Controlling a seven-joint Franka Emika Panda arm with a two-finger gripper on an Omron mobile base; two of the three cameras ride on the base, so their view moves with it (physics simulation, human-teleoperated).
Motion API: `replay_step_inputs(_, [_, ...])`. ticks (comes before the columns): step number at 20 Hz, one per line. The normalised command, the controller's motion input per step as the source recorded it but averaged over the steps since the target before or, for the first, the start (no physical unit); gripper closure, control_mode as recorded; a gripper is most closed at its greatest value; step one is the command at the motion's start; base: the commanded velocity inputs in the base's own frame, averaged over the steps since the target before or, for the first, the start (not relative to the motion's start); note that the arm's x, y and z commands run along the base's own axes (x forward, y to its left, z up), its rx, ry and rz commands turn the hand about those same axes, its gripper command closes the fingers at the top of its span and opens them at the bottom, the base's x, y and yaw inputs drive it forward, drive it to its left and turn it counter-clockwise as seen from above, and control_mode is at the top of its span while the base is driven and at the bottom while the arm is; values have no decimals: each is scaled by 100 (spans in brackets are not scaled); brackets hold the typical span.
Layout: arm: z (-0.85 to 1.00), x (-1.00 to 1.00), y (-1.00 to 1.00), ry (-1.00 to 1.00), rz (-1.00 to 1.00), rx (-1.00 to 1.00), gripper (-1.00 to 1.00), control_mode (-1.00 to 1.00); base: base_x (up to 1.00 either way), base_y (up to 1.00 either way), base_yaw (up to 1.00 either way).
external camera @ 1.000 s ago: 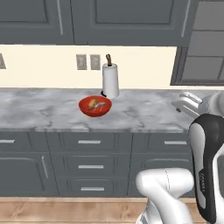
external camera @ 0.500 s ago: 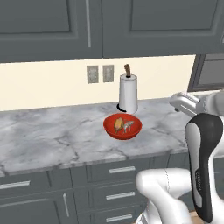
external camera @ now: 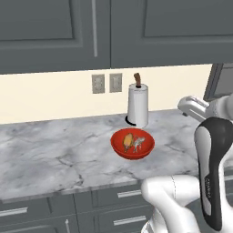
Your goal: Place the bowl with the potato and broccoli on the second highest shelf of the fridge. Place the bowl with the chicken drumstick and fish on the top shelf of the fridge.
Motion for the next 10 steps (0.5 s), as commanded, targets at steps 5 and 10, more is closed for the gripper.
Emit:
replay_step_inputs(5, [-87, 37, -2, 53, 10, -20, -100, -100, 0, 0, 0])
replay_step_inputs(10, [-100, 82, -6, 51, 15, -4, -100, -100, 0, 0, 0])
